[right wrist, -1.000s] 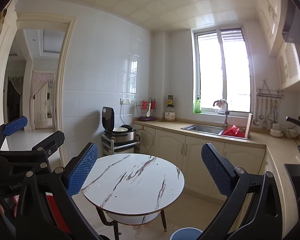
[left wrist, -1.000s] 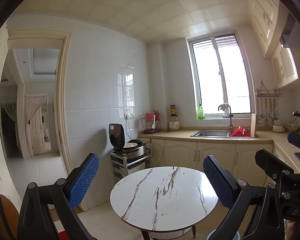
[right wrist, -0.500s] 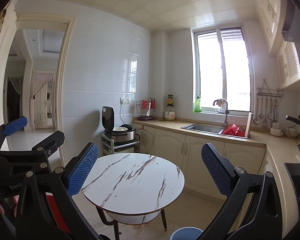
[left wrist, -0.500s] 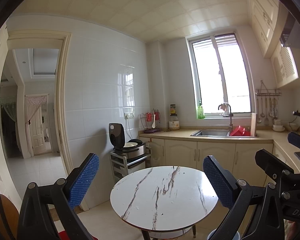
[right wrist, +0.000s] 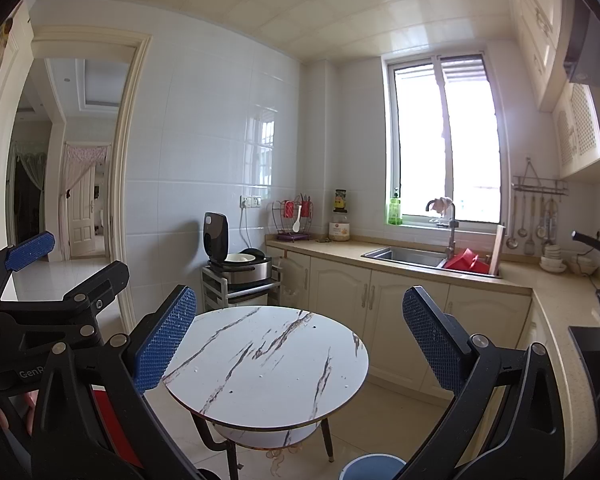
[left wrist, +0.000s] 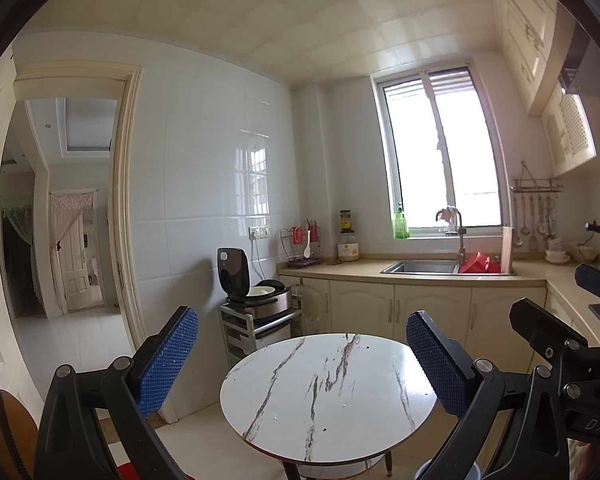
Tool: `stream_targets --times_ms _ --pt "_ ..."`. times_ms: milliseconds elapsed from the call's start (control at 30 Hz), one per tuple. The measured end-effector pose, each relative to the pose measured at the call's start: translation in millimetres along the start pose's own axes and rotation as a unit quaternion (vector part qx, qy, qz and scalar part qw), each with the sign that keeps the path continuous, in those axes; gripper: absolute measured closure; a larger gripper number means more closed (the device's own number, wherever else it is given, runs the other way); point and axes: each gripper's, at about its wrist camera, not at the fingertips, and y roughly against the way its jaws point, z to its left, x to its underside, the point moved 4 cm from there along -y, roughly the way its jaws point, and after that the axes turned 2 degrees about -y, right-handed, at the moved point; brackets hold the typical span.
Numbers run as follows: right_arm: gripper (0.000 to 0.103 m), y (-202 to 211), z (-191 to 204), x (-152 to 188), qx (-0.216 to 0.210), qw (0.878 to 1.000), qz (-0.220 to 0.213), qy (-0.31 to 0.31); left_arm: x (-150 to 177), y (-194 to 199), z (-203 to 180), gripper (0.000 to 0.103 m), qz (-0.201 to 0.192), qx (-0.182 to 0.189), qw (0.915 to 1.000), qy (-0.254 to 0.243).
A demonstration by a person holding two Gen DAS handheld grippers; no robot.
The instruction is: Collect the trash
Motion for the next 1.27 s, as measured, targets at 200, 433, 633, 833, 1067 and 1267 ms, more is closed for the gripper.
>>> stream_targets --times_ms 200,433,633,833,1067,1267 --pt "0.000 -0.9 1.3 5.2 0.003 1.000 0.001 -0.001 4.0 -6.6 7.2 0.001 -0.005 0.003 1.0000 0.000" --pt "0.000 -3.9 2.6 6.2 0.005 1.000 0.003 -0.001 8.3 -13.1 13.7 0.001 -0.003 0.005 1.0000 -0.002" --pt "0.000 -4.2 2.9 6.4 0.006 1.000 0.003 0.000 9.8 -12.5 13.8 0.001 -0.004 0.006 1.0000 -0.004" --pt "0.000 -3.7 3.0 6.3 0.005 1.000 0.002 -0.001 10.1 -15.0 17.8 0.001 -0.004 0.008 1.0000 -0.004" --pt "0.000 -3.8 4.6 5.9 0.005 1.000 0.004 -0.001 12.8 -18.6 22.4 0.001 -0.003 0.010 0.9999 -0.004" --pt "0.000 -11.6 9.2 12.7 0.008 1.000 0.013 -0.001 18.1 -30.3 26.6 0.001 0.007 0.015 0.9998 -0.004"
